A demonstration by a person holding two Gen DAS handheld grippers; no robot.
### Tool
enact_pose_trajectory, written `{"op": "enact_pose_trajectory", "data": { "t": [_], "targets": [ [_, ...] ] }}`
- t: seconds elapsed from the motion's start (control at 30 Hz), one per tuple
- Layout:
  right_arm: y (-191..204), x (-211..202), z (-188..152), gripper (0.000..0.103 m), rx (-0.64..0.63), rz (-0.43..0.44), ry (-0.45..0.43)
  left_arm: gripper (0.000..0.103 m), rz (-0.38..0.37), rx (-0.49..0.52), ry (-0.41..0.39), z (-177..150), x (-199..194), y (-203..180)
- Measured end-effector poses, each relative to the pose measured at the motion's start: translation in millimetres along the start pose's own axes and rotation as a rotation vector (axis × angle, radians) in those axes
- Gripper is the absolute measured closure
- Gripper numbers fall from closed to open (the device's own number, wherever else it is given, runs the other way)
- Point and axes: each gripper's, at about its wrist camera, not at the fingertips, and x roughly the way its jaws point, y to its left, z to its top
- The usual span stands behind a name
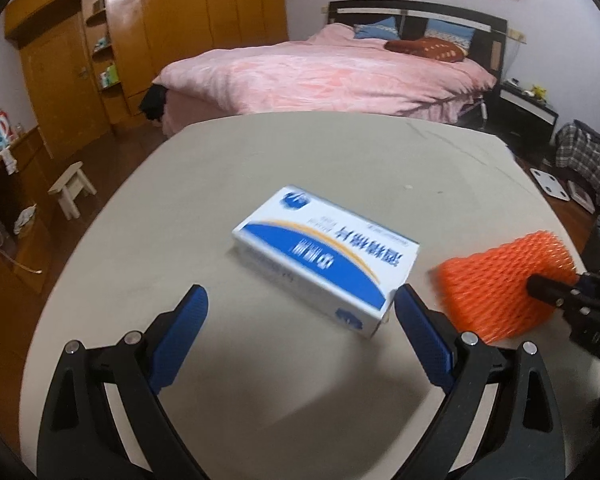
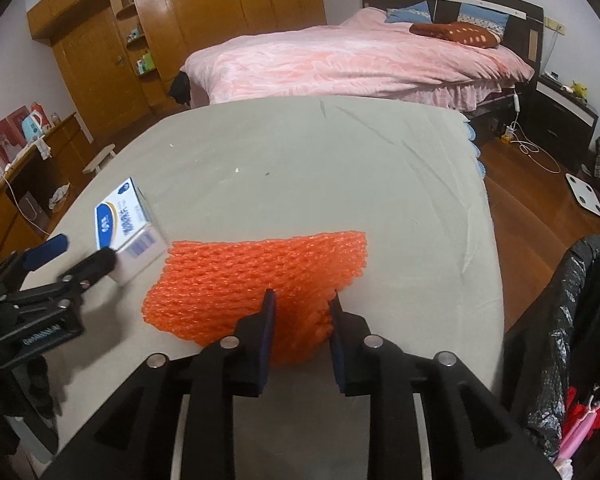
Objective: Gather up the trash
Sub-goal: 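Lift the orange net with the right tool while the left tool grasps the white-blue box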
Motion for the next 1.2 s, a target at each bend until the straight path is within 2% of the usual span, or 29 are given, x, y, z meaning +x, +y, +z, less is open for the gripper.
{"op": "enact_pose_trajectory", "data": {
  "t": [0.2,0.3,0.43,0.6,0.7,0.8,0.83,0.87,0.9,0.93,0.97,1.0,1.07,1.2],
  "targets": [
    [3,-1,-1,0.077,-0.006,-0.010,-0.004,0.011,0.075,-0.055,-0.002,-8,-10,35],
    [4,-1,0,0.075,-0.004,-0.014,-0.004,0.011,0.020,-0.074,-0.026,-6,-16,36],
    [3,-1,-1,0.072,0.001,-0.015,-0.003,0.011,-0.051,-0.068,-0.028,5,-8,15],
    [-1,-1,-1,0.068,0.013,-0.010,-0.002,0.011,-0.039,-0.063,0.003,17,17,3],
    [0,0,-1,0.068,0.011,-0.012,-0.002,0.011,-0.006,-0.061,0.033,24,30,0],
    [0,-1,-2,0.068,0.012,-0.010,-0.004,0.012,-0.021,-0.089,0.073,24,40,5],
    [-1,-1,-2,0.067,0.015,-0.007,-0.005,0.019,-0.045,-0.102,0.079,23,41,8],
    [-2,-1,-2,0.061,0.017,-0.005,-0.005,0.034,-0.062,-0.109,0.084,23,41,10],
    [-2,-2,-1,0.055,0.019,-0.004,-0.006,0.037,-0.077,-0.115,0.093,22,42,12],
    [-2,-4,-1,0.042,0.016,-0.005,-0.012,0.038,-0.089,-0.121,0.098,20,41,14],
    [-1,-8,-1,0.034,0.010,-0.008,-0.025,0.039,-0.097,-0.123,0.095,19,39,15],
    [0,-13,-2,0.031,-0.002,-0.016,-0.046,0.039,-0.102,-0.121,0.093,18,38,15],
    [4,-20,-1,0.011,-0.024,-0.016,-0.059,0.040,-0.107,-0.113,0.089,10,30,16],
    [17,-24,-2,0.006,-0.057,0.002,-0.061,0.041,-0.102,-0.113,0.087,-2,16,19]
  ]
}}
